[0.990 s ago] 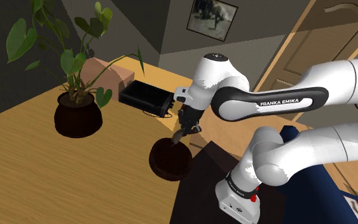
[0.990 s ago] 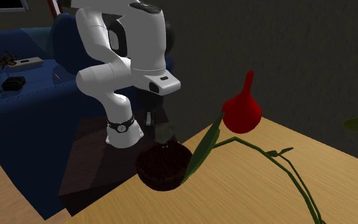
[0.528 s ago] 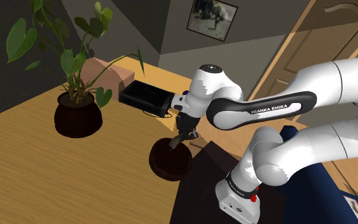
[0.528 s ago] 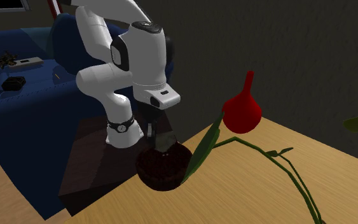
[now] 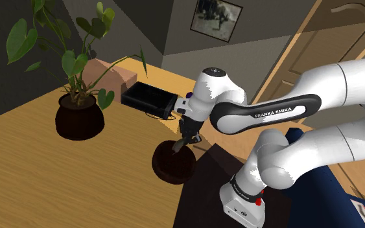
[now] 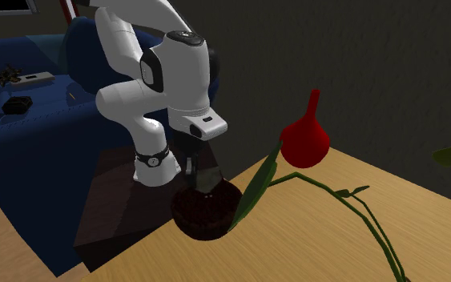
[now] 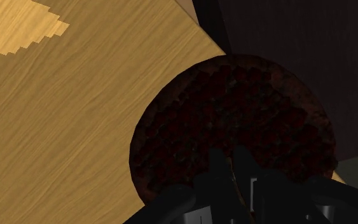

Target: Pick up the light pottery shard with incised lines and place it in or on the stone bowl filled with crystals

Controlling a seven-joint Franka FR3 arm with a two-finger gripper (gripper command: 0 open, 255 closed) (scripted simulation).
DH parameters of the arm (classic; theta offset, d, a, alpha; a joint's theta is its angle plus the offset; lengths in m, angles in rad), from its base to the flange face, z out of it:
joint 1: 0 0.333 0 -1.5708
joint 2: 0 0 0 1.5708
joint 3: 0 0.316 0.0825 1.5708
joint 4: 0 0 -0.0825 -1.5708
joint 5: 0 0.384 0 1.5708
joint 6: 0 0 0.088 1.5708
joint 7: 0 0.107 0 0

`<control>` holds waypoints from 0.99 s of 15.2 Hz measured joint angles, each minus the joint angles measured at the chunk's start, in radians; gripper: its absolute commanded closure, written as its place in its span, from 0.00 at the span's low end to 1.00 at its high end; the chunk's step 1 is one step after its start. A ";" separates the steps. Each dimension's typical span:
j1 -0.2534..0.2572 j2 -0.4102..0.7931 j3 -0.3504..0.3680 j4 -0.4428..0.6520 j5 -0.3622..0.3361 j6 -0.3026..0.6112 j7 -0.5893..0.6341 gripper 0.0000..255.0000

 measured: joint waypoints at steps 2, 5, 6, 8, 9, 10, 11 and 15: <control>0.000 0.000 0.000 0.000 0.000 0.000 0.000 0.00; 0.000 0.000 0.000 0.000 0.000 0.000 0.000 0.00; 0.000 0.000 0.000 0.000 0.000 0.000 0.000 0.00; 0.003 -0.025 -0.001 0.028 0.002 -0.052 -0.001 0.00; 0.003 -0.047 -0.003 0.047 0.003 -0.091 -0.004 0.00; 0.005 -0.061 -0.003 0.066 0.004 -0.125 -0.005 0.00; 0.006 -0.072 -0.003 0.077 0.005 -0.148 -0.005 0.00; 0.007 -0.077 -0.002 0.087 0.006 -0.164 -0.004 0.00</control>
